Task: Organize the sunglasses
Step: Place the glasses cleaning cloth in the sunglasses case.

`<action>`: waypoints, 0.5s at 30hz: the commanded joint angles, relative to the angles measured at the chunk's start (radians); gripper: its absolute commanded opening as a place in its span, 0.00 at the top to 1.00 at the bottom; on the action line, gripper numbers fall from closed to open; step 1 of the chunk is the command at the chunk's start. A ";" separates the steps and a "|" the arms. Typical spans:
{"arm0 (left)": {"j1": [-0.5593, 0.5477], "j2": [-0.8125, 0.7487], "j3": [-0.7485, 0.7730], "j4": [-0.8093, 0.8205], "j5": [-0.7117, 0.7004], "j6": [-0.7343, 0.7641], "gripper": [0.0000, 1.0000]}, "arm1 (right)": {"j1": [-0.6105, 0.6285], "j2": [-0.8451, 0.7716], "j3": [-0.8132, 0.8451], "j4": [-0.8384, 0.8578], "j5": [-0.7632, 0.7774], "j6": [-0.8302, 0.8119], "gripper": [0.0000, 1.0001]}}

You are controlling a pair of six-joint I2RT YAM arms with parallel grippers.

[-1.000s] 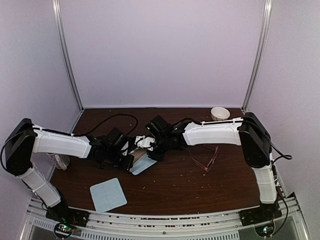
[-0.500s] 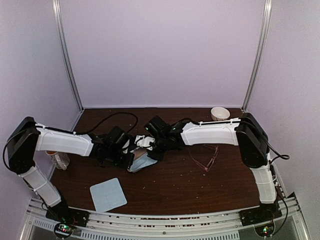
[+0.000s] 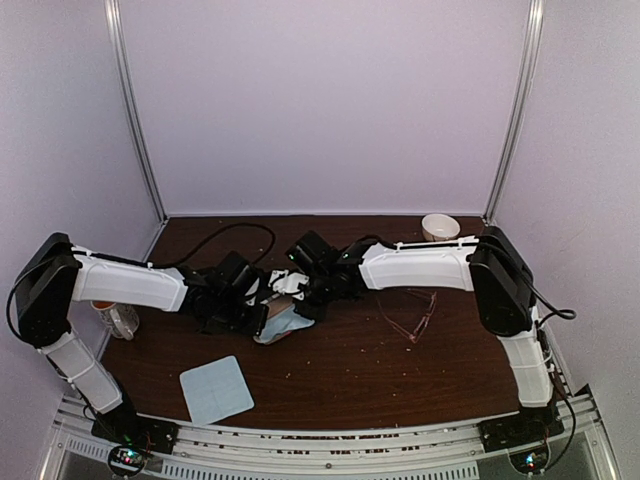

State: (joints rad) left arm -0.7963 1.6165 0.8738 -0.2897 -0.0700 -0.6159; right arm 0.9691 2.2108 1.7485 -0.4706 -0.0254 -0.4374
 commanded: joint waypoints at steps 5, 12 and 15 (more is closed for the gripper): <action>-0.017 -0.002 -0.009 -0.033 0.041 0.024 1.00 | 0.006 0.037 0.055 0.013 0.084 0.004 0.98; -0.017 -0.005 -0.016 -0.032 0.047 0.016 1.00 | 0.032 0.066 0.074 -0.006 0.147 -0.037 0.99; -0.017 -0.009 -0.022 -0.031 0.049 0.013 1.00 | 0.043 0.076 0.074 -0.008 0.170 -0.057 1.00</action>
State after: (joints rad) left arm -0.7856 1.6165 0.8639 -0.3016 -0.0692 -0.6514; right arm 0.9970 2.2478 1.7927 -0.4931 0.0299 -0.4534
